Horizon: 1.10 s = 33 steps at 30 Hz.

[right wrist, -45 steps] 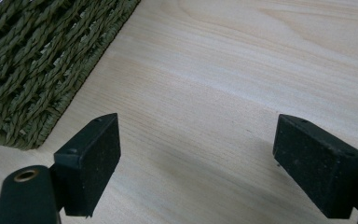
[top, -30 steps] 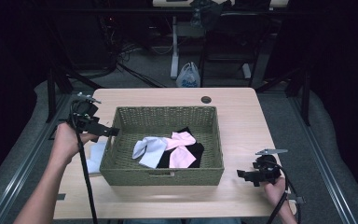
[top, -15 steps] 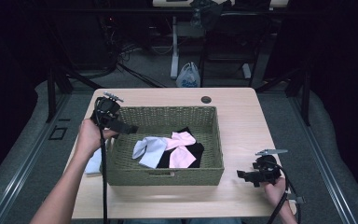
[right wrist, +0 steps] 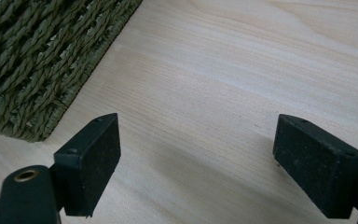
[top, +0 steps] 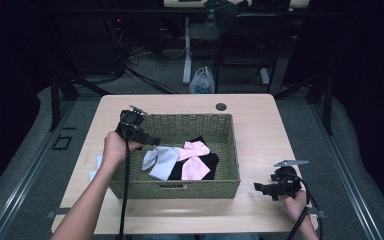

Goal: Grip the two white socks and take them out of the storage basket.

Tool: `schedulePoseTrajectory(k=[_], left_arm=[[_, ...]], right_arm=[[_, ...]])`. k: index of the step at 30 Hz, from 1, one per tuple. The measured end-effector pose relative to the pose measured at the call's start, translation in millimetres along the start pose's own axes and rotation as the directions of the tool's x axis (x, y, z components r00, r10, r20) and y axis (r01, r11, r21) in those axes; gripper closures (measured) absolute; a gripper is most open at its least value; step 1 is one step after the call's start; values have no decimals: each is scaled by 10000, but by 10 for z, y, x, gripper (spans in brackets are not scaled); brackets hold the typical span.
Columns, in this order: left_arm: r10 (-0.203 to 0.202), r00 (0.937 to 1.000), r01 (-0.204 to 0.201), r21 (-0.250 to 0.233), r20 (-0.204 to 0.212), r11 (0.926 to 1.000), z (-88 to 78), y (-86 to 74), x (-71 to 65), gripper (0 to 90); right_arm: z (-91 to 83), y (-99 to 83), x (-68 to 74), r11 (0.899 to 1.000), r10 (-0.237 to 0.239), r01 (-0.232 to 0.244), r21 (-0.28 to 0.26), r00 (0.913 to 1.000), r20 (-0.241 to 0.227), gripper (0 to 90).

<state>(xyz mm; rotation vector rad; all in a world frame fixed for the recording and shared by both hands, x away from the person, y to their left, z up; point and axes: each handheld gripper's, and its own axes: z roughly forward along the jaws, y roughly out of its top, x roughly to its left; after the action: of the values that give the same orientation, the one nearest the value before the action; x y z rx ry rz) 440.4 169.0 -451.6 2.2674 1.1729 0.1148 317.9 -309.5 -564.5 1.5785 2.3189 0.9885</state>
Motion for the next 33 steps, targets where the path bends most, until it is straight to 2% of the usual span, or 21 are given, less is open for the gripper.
schedulePoseTrajectory(k=[2,9,13,14,19,23,25,26,29,33], left_arm=[[-42,10000,43,182,-15,9998,82,-4,-2,166],[61,9999,-68,681,116,9977,314,-14,-22,305],[-42,10000,43,981,-14,9952,402,-7,-23,360],[-80,9998,99,1191,-161,9928,455,-4,-30,375],[-145,9997,173,1546,-192,9878,571,-18,-34,463],[-165,9998,182,1753,-112,9843,624,-28,-35,561],[-214,9997,228,1725,-99,9848,634,-33,-32,645],[-159,9998,172,1731,-85,9848,635,-34,-33,714],[-1,10000,9,1751,-47,9846,630,-47,-51,845],[38,10000,-44,1664,37,9861,571,-72,-66,866]], right_arm=[[0,0,-1,10000,0,0,-2,10000,-9,147],[-9,-2,-11,10000,31,-31,-58,10000,-12,146],[-11,-4,-9,10000,55,-54,-80,10000,12,147],[-9,-2,-10,10000,18,-18,-29,10000,-29,147],[-6,-1,-7,10000,-8,8,-3,10000,-18,147],[-13,-4,-11,10000,55,-55,-50,10000,53,146],[-13,-4,-11,10000,60,-60,-49,10000,51,147],[-13,-4,-10,10000,66,-65,-60,10000,46,147],[-15,-3,-13,10000,41,-41,-29,10000,6,147],[-20,-4,-18,10000,54,-54,-32,10000,-6,147]])
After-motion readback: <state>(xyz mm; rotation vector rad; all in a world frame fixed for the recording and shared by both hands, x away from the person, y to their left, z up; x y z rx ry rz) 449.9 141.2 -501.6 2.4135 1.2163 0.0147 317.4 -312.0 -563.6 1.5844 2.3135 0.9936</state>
